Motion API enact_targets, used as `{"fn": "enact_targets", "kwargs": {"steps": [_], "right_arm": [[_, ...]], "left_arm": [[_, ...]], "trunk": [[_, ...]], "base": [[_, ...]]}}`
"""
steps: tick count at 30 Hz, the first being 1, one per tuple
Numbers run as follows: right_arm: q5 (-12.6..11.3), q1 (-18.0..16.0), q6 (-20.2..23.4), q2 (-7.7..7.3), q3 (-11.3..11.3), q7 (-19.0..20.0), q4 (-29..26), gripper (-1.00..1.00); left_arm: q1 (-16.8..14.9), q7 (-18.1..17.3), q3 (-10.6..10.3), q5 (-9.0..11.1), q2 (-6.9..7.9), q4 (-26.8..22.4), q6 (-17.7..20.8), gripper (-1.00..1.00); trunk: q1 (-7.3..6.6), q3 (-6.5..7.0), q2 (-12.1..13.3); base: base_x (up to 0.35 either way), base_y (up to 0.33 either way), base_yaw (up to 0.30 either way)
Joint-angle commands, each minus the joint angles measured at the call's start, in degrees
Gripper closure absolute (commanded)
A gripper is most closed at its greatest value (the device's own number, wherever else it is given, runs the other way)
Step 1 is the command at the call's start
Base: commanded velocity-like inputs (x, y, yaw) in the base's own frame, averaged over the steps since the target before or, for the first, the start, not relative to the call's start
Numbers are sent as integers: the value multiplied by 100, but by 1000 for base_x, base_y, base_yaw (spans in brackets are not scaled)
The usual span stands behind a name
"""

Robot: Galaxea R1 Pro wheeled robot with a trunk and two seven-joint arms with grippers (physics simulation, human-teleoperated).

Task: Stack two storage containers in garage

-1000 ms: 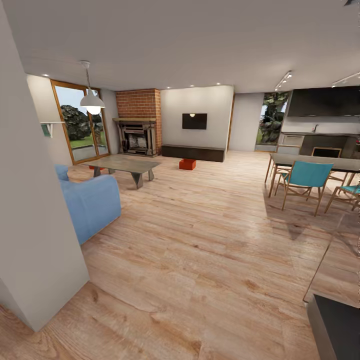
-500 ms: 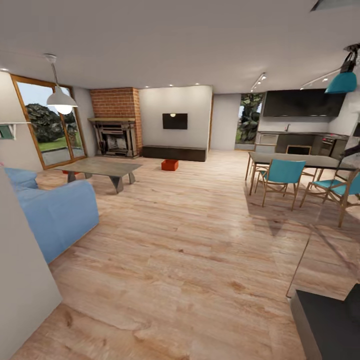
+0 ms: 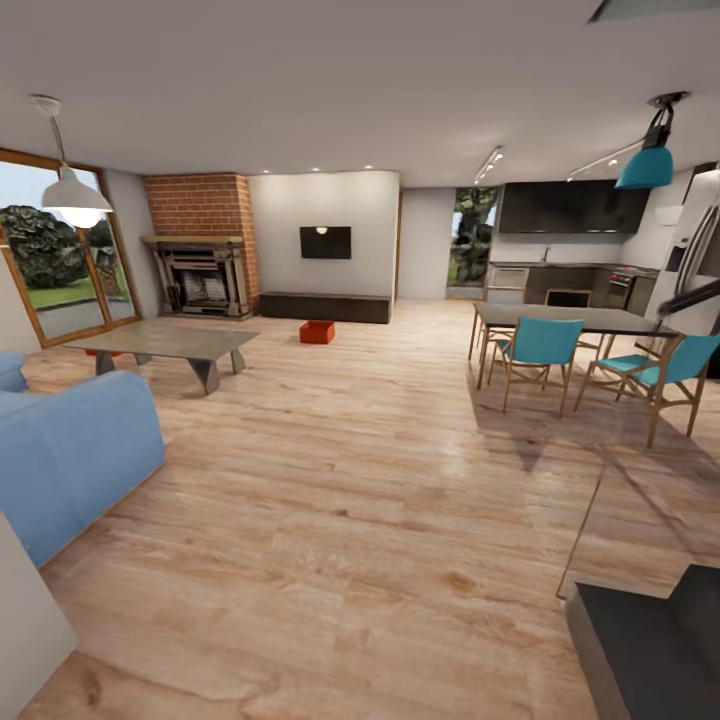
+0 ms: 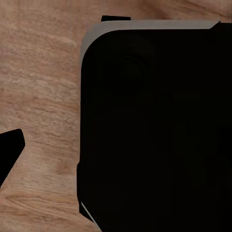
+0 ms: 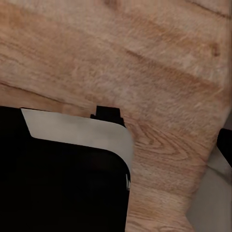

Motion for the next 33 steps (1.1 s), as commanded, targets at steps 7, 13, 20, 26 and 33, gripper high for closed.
{"fn": "enact_targets", "kwargs": {"steps": [7, 13, 20, 26, 33], "right_arm": [[-48, -6, -22, 3, 45, -1, 16, -100], [-48, -6, -20, 0, 47, -1, 17, -100], [-43, -7, -23, 9, 52, -1, 14, -100], [-45, -6, -48, 14, 52, -1, 12, -100], [-13, -7, -74, -11, 77, -1, -24, -100]], "left_arm": [[-2, 8, 8, 25, -4, 1, -9, -100], [-2, 7, 8, 25, -3, 1, -9, -100], [-2, 7, 8, 25, -5, 1, -8, -100], [-2, 8, 7, 25, -4, 1, -7, -100], [-2, 7, 9, 25, -5, 1, -9, -100]], "trunk": [[2, -6, -3], [2, -6, -3], [2, -6, -3], [2, -6, -3], [2, -6, -3]], "base": [[201, 0, -1], [201, 0, 0], [201, 0, 0], [201, 0, 0], [200, 0, 0]]}}
